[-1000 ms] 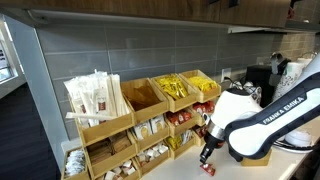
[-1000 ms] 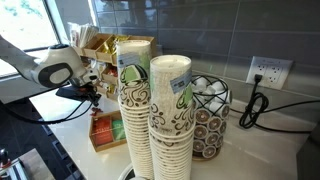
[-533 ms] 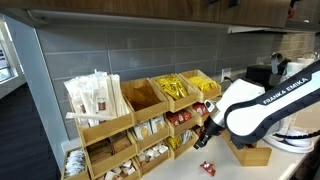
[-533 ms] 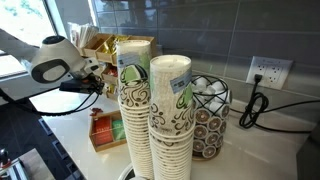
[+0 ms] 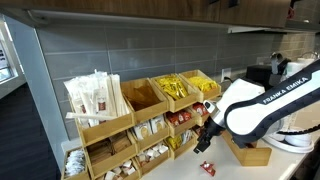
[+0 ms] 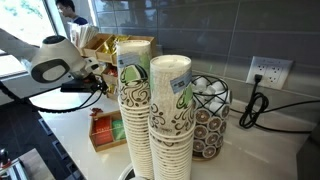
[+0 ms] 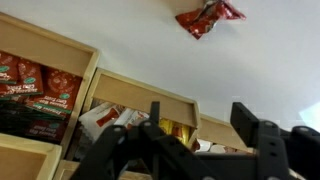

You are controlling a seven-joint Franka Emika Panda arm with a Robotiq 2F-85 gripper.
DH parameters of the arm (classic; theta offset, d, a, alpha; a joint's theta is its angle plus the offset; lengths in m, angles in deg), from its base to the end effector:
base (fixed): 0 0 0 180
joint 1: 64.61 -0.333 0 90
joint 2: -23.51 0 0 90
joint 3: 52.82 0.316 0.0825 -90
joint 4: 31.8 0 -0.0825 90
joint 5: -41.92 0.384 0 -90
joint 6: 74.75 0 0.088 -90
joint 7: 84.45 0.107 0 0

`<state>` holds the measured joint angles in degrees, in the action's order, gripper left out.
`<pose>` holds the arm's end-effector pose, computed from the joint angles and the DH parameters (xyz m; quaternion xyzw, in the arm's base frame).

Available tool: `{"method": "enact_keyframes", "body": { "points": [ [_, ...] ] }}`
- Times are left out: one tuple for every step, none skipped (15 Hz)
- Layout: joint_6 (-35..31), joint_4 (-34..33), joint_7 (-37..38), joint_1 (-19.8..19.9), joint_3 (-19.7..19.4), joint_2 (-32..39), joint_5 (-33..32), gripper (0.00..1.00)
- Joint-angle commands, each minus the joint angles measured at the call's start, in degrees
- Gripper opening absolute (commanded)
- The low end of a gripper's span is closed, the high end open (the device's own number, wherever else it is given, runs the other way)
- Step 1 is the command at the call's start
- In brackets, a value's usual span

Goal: Pick up the red sachets from the counter and put them in the second middle tray from the right

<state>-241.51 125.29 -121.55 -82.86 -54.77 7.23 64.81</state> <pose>0.4092 0.0953 0.3529 -0.9332 -0.2696 -0.2321 0.0513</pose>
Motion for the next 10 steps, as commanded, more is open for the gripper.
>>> {"method": "enact_keyframes", "body": {
  "points": [
    [4.87,0.46,-1.32,2.53,0.95,-0.68,-1.0,1.0],
    [5.88,0.27,0.61,0.61,-1.37,-0.2,-3.54,1.0],
    [7.02,0.03,1.1,1.03,-1.02,0.78,-4.25,1.0],
    [7.95,0.06,1.34,1.22,-0.94,1.23,-4.87,1.0],
    [8.56,0.11,2.31,1.89,-0.39,2.16,-6.03,1.0],
    [9.42,0.16,2.24,1.82,-0.41,2.43,-6.22,1.0],
    [9.38,0.25,2.71,1.94,-0.21,3.11,-6.62,1.0],
    [9.44,0.35,2.97,1.94,-0.05,3.58,-6.75,0.99],
    [9.36,0.4,2.77,1.52,0.01,4.2,-6.21,1.0],
    [9.24,0.43,2.73,1.44,0.17,4.78,-5.92,1.0]
  ]
}}
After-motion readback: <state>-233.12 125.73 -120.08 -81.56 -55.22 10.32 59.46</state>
